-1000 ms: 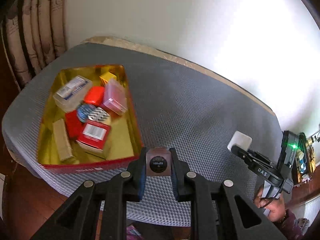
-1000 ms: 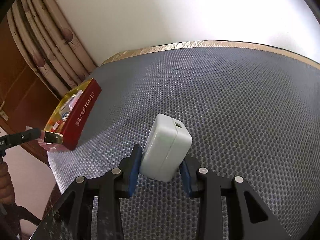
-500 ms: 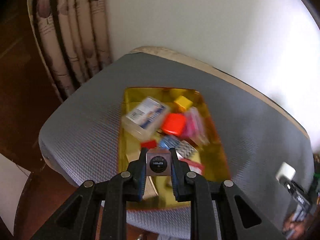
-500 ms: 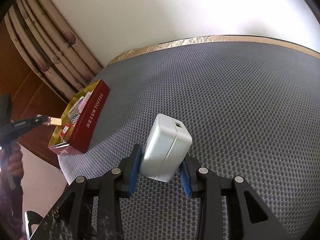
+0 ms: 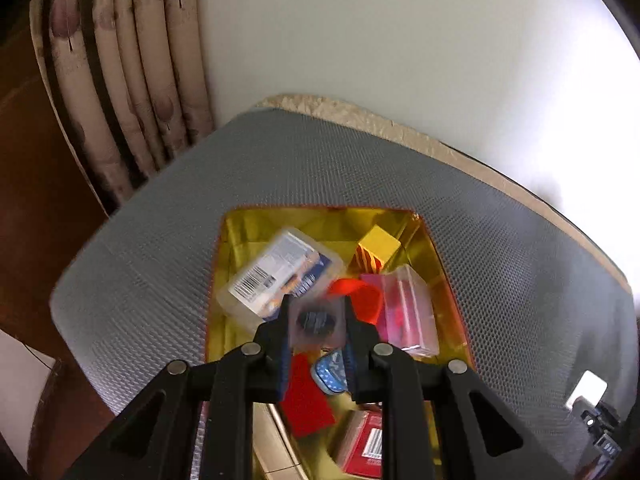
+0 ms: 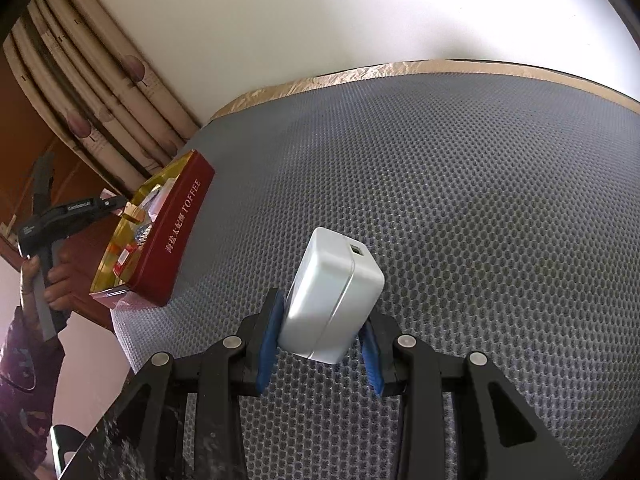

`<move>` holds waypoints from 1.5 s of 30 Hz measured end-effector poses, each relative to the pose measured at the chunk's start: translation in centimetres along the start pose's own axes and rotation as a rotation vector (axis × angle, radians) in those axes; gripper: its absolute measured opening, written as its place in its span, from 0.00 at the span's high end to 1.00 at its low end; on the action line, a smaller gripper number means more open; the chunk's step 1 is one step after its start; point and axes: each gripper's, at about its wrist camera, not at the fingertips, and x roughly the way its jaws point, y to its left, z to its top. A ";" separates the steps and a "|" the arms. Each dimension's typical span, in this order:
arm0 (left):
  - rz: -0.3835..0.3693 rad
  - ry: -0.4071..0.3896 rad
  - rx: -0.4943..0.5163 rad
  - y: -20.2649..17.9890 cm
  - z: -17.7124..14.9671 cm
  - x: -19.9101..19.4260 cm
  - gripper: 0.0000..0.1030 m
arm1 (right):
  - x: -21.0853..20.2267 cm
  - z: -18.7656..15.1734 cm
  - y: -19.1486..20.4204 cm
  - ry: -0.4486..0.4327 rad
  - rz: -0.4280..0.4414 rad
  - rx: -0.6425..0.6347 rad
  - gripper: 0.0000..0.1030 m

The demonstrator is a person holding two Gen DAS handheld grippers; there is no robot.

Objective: Organize rigid objects
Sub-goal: 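Carry the red-capped tube into the tin and open the left tool, then lower the white charger into the tin and open the right tool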

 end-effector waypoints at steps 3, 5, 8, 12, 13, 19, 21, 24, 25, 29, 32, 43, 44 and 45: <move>-0.009 0.034 -0.035 0.6 -0.5 0.6 0.76 | 0.2 0.0 0.5 0.004 0.006 -0.004 0.67; -0.014 0.031 -0.063 1.4 -0.9 0.2 0.73 | 0.2 0.1 0.9 0.003 0.008 -0.011 0.67; -0.020 0.012 -0.132 3.1 -1.9 -1.3 0.70 | 0.0 0.4 1.8 0.001 0.022 -0.022 0.67; 0.033 -0.029 -0.207 4.8 -3.9 -3.8 0.67 | -0.1 1.6 4.7 -0.005 0.083 -0.051 0.67; 0.053 -0.031 -0.208 5.1 -4.3 -4.2 0.67 | 0.0 1.9 5.5 -0.004 0.104 -0.059 0.67; 0.096 -0.053 -0.170 5.9 -6.9 -6.1 0.67 | 2.5 4.4 12.8 0.023 0.233 -0.134 0.67; 0.144 -0.089 -0.147 6.0 -7.4 -6.3 0.67 | 4.2 5.3 15.4 0.044 0.271 -0.153 0.67; 0.183 -0.130 -0.161 6.9 -7.9 -6.4 0.67 | 6.6 6.2 18.3 0.086 0.322 -0.147 0.67; 0.178 -0.129 -0.174 7.3 -8.0 -6.4 0.67 | 7.7 6.4 19.5 0.104 0.332 -0.150 0.67; 0.149 -0.124 -0.205 8.4 -8.2 -5.7 0.67 | 11.6 6.8 23.2 0.170 0.317 -0.171 0.67; 0.141 -0.112 -0.186 8.4 -8.3 -5.3 0.67 | 13.8 6.9 24.9 0.203 0.283 -0.184 0.67; 0.104 -0.051 -0.168 8.7 -8.3 -4.2 0.65 | 17.9 7.2 27.3 0.269 0.230 -0.181 0.65; 0.105 -0.054 -0.168 8.8 -8.3 -4.3 0.65 | 17.9 7.2 27.4 0.260 0.222 -0.186 0.65; 0.106 -0.056 -0.167 8.7 -8.3 -4.4 0.65 | 17.9 7.3 27.5 0.251 0.222 -0.189 0.65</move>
